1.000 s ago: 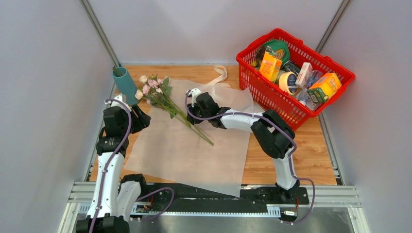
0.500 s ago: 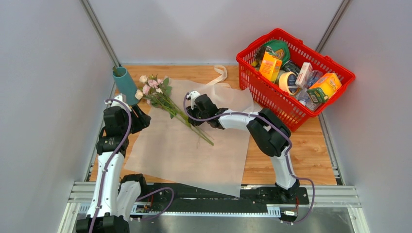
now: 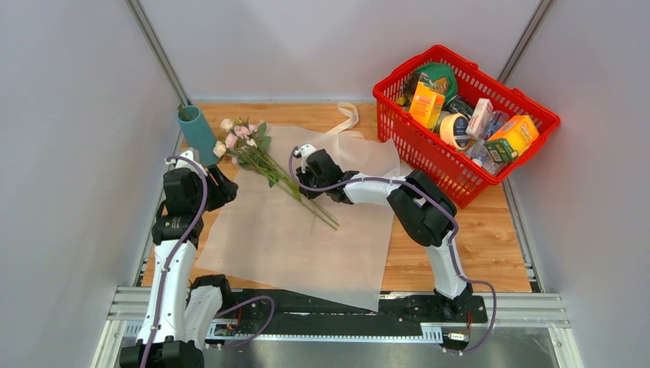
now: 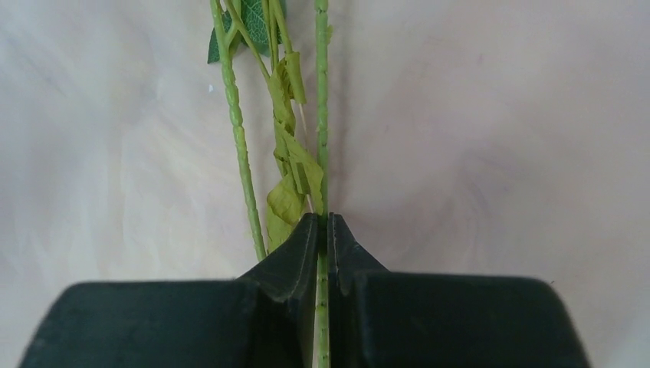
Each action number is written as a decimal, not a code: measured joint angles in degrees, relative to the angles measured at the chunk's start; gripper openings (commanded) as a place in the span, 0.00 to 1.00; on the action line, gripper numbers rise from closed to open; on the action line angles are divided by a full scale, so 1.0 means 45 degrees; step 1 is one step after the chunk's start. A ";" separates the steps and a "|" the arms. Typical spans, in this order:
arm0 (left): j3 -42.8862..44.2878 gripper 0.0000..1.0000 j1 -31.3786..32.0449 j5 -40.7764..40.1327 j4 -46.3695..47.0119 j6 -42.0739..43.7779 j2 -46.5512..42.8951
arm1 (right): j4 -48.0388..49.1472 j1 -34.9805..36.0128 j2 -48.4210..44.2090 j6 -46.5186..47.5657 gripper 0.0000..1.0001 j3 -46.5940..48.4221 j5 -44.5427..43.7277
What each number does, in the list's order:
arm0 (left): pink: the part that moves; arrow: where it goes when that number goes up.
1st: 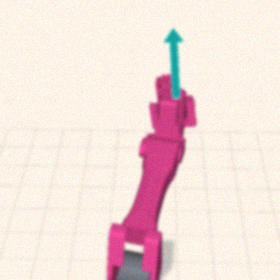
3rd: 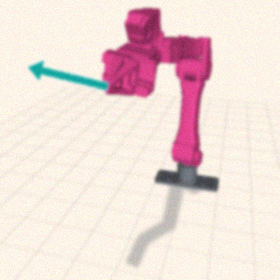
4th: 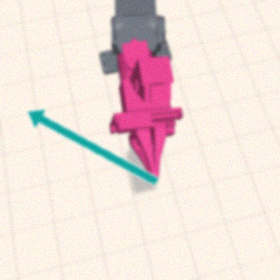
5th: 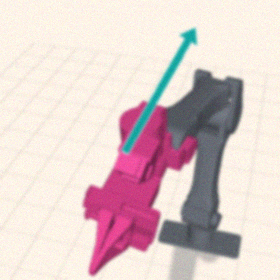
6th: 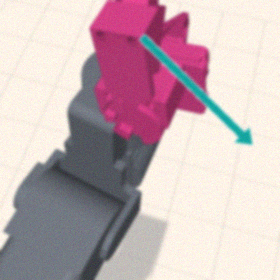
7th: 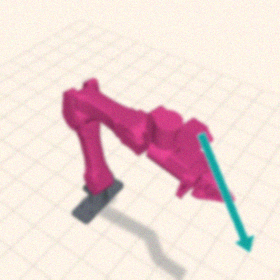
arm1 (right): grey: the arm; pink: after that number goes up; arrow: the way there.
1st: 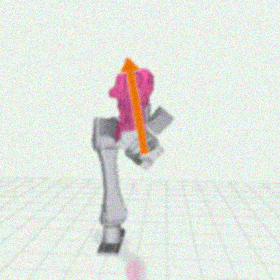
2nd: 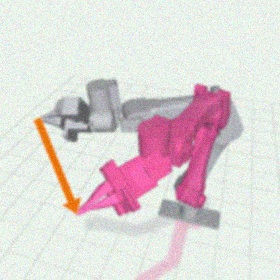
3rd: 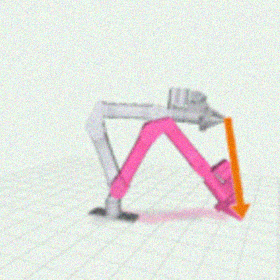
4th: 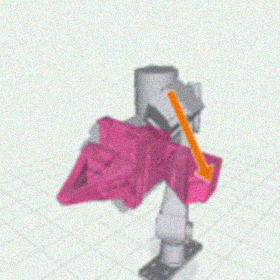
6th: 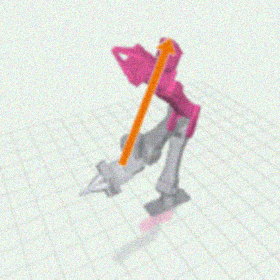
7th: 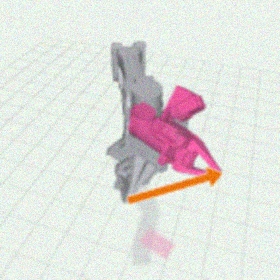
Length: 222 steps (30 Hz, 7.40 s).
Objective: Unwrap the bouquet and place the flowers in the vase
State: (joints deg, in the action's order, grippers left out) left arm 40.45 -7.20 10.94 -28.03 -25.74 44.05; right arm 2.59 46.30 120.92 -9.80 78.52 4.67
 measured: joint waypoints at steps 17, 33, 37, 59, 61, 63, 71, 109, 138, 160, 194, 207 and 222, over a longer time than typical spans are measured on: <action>0.0000 0.64 0.0000 0.0369 0.0029 -0.0005 -0.0044 | 0.0063 0.0000 -0.2244 -0.0447 0.00 -0.0899 -0.0189; -0.2273 0.67 0.0481 0.3283 0.5576 -0.4347 0.0631 | 0.1962 0.0000 -0.3959 -0.2943 0.00 -0.3206 0.0695; -0.2934 0.67 0.1350 0.3031 0.7708 -0.5586 0.1846 | 0.2749 0.0000 -0.4226 -0.3449 0.00 -0.3725 0.1044; -0.2186 0.31 0.3983 0.0981 1.3945 -0.8427 0.9491 | 0.4163 -0.0005 -0.4420 -0.4629 0.00 -0.4954 0.2016; -0.2011 0.22 0.3988 0.1035 1.4154 -0.8534 0.9714 | 0.4172 -0.0005 -0.4420 -0.4673 0.00 -0.5027 0.2079; -0.1933 0.13 0.3988 0.1122 1.4333 -0.8553 0.9870 | 0.4279 -0.0024 -0.4420 -0.4721 0.00 -0.5076 0.2084; -0.1457 0.00 0.4085 0.1413 1.3663 -0.8043 0.9267 | 0.4357 -0.0034 -0.4420 -0.4935 0.41 -0.5202 0.2132; 0.6067 0.00 0.5260 -0.7334 0.7927 0.3750 0.3215 | 0.2982 -0.0039 -1.2109 -0.4964 1.00 -0.8723 0.0947; 0.9685 0.00 0.0908 -0.8009 1.3498 0.7805 0.7529 | 0.2803 -0.0039 -1.3420 -0.4741 1.00 -0.8748 0.1321; 0.6921 0.11 0.0559 -0.6795 1.4596 0.7300 1.0550 | 0.2807 -0.0039 -1.3537 -0.4357 1.00 -0.8748 0.1311; 0.0923 0.66 0.0520 0.0097 0.3915 -0.0500 0.0831 | 0.1282 -0.0049 -0.9204 -0.3211 0.88 -0.6387 -0.0049; -0.0651 0.66 0.0515 0.3517 0.1783 -0.0505 0.0000 | 0.1107 -0.0053 -0.5581 -0.1724 0.72 -0.4556 0.0573; -0.0792 0.68 0.0525 0.3546 0.1005 -0.0398 -0.0350 | 0.0782 -0.0233 -0.3288 -0.0549 0.56 -0.3259 0.1545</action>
State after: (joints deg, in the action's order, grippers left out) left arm 36.88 -4.84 26.89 -23.51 -27.53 42.48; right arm 6.11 45.25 106.13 -12.27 63.86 11.62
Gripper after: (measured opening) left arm 0.676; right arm 0.567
